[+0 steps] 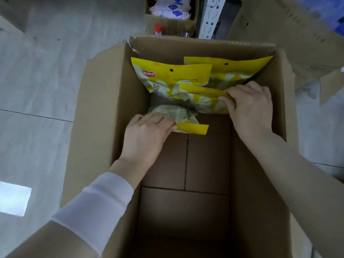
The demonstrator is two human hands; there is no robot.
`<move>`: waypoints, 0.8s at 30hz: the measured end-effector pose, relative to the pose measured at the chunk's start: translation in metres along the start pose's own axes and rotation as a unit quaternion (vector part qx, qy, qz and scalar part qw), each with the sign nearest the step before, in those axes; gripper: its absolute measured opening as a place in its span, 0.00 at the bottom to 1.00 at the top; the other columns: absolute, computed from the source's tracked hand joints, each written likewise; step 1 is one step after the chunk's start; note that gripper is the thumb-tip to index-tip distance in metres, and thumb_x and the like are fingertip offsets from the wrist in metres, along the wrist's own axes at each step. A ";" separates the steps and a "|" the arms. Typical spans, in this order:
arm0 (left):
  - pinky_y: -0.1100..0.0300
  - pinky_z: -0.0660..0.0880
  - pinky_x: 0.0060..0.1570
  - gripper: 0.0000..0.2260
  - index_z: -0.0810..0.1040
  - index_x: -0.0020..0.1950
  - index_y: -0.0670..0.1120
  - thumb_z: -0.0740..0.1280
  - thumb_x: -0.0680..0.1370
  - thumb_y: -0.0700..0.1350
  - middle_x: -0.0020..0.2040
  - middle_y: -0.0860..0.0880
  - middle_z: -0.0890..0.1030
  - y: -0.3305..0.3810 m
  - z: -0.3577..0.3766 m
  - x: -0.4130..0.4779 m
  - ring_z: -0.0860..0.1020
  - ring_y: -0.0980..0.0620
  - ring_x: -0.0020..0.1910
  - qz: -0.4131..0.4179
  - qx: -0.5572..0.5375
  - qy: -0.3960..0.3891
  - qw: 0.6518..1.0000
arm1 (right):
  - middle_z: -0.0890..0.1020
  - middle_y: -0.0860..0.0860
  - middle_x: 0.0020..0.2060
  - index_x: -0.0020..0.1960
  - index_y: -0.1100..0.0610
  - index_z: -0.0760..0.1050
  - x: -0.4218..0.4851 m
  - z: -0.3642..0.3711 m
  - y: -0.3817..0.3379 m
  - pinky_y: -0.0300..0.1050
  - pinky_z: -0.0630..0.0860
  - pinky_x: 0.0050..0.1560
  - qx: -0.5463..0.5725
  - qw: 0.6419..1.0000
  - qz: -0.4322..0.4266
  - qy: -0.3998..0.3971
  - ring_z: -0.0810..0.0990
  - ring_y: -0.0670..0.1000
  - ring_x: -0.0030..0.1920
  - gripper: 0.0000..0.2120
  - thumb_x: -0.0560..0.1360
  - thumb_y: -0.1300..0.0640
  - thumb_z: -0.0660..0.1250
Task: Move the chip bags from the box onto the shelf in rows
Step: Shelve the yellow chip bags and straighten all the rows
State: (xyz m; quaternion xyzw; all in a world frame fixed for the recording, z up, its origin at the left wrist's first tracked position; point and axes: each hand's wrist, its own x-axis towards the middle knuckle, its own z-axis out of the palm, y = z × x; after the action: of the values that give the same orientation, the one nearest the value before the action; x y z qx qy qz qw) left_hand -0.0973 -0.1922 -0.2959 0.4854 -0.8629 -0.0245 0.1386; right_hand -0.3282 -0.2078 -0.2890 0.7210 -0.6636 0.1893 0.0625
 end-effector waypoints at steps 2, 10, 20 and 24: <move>0.59 0.68 0.31 0.13 0.79 0.40 0.46 0.60 0.78 0.50 0.32 0.49 0.78 -0.001 -0.013 0.009 0.77 0.48 0.31 0.020 -0.006 0.007 1.000 | 0.79 0.55 0.30 0.37 0.61 0.78 0.009 -0.008 0.003 0.50 0.69 0.42 0.017 0.999 -0.005 -0.027 0.76 0.59 0.37 0.11 0.72 0.53 0.66; 0.65 0.62 0.21 0.13 0.75 0.37 0.46 0.62 0.76 0.53 0.27 0.52 0.73 -0.008 -0.011 0.034 0.73 0.51 0.23 0.047 -0.026 -0.079 0.995 | 0.78 0.59 0.28 0.38 0.62 0.80 0.028 -0.013 0.016 0.52 0.64 0.49 -0.031 0.992 0.002 -0.126 0.77 0.61 0.38 0.10 0.68 0.54 0.73; 0.61 0.65 0.29 0.08 0.78 0.39 0.43 0.75 0.69 0.45 0.29 0.46 0.77 -0.014 0.017 0.047 0.77 0.43 0.29 0.023 -0.057 -0.110 0.992 | 0.81 0.60 0.34 0.41 0.63 0.78 0.033 0.008 0.018 0.55 0.68 0.47 -0.030 0.994 0.006 -0.109 0.78 0.63 0.40 0.10 0.71 0.55 0.70; 0.61 0.66 0.28 0.08 0.78 0.36 0.46 0.76 0.67 0.45 0.28 0.49 0.76 -0.012 0.007 0.045 0.76 0.46 0.27 0.054 -0.061 -0.124 0.989 | 0.80 0.62 0.33 0.37 0.64 0.76 0.036 0.001 0.018 0.53 0.67 0.45 0.035 0.989 0.023 -0.142 0.78 0.63 0.39 0.11 0.70 0.56 0.71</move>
State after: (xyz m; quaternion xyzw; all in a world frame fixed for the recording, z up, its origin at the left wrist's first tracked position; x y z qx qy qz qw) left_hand -0.1114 -0.2375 -0.2953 0.4223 -0.8951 -0.1299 0.0607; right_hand -0.3442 -0.2437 -0.2795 0.7266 -0.6753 0.1102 -0.0621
